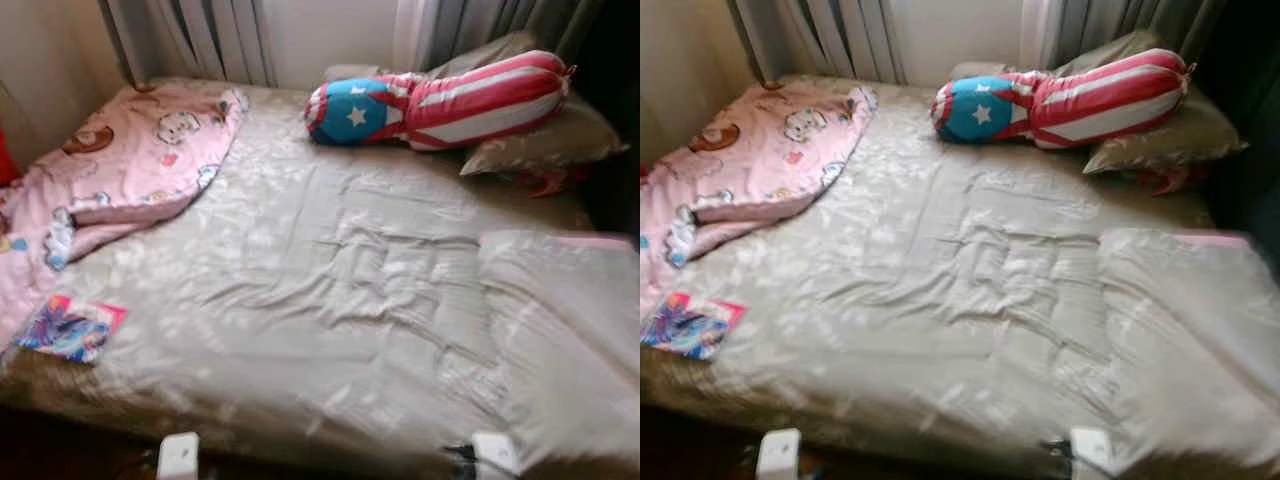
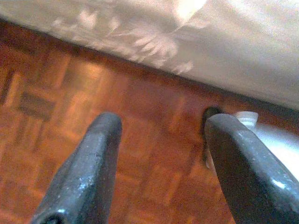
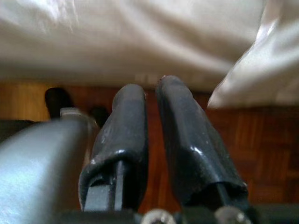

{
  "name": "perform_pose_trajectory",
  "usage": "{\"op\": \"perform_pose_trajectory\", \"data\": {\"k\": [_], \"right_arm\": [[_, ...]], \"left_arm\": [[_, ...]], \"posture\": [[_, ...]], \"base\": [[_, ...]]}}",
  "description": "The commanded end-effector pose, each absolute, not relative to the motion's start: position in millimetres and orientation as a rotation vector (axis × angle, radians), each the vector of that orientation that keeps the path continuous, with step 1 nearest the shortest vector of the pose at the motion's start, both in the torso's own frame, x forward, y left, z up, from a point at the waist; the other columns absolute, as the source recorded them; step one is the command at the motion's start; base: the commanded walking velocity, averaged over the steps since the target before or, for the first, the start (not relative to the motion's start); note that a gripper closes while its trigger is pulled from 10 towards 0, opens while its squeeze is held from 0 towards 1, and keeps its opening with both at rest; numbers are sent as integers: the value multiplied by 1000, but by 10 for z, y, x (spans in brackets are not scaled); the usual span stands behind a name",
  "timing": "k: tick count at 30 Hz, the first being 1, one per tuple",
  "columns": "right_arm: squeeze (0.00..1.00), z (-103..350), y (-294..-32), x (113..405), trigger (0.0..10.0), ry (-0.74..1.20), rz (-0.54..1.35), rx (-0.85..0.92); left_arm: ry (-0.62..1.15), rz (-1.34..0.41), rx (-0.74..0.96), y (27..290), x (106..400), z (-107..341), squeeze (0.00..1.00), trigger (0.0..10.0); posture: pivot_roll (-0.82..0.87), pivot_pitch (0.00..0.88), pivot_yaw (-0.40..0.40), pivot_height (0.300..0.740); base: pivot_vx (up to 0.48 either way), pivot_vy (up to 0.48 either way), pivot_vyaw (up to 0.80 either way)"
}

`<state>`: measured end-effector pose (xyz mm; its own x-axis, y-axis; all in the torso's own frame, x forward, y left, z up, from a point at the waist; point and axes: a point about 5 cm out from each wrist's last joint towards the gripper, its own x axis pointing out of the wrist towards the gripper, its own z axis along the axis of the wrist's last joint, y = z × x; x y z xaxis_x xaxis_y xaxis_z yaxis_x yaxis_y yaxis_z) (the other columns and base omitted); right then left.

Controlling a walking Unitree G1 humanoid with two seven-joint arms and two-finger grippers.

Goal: Clean up the room

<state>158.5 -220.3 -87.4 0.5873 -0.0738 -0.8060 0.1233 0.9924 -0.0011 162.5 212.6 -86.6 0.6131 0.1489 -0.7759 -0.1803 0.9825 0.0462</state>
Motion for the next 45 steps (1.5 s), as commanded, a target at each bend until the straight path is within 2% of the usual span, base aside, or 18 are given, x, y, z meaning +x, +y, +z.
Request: {"op": "perform_pose_trajectory", "data": {"k": [1,21,27,35,41,45], "right_arm": [[0,-898,-2164,1549,10000,948,-110,79],[0,-936,-1902,1576,10000,963,-81,80],[0,-932,-1983,1546,10000,956,-84,75],[0,-880,-2293,1509,10000,945,-111,68],[0,-870,-2320,1520,10000,944,-116,67],[0,-880,-2204,1571,10000,946,-103,65]], "left_arm": [[903,189,-34,2139,1619,-870,0,10000],[909,150,-28,2115,1605,-878,0,10000],[908,158,-40,2101,1606,-881,0,10000],[898,171,-53,2113,1630,-869,0,10000],[893,175,-59,2107,1650,-862,0,10000],[890,178,-64,2088,1656,-862,0,10000]], "posture": [[-97,152,-5,740],[-96,125,-5,740],[-93,131,-15,740],[-95,138,-18,740],[-98,144,-20,740],[-98,147,-23,740]], "base": [[0,424,0],[0,423,0],[0,424,0],[0,423,0],[0,423,0],[0,423,0]]}}
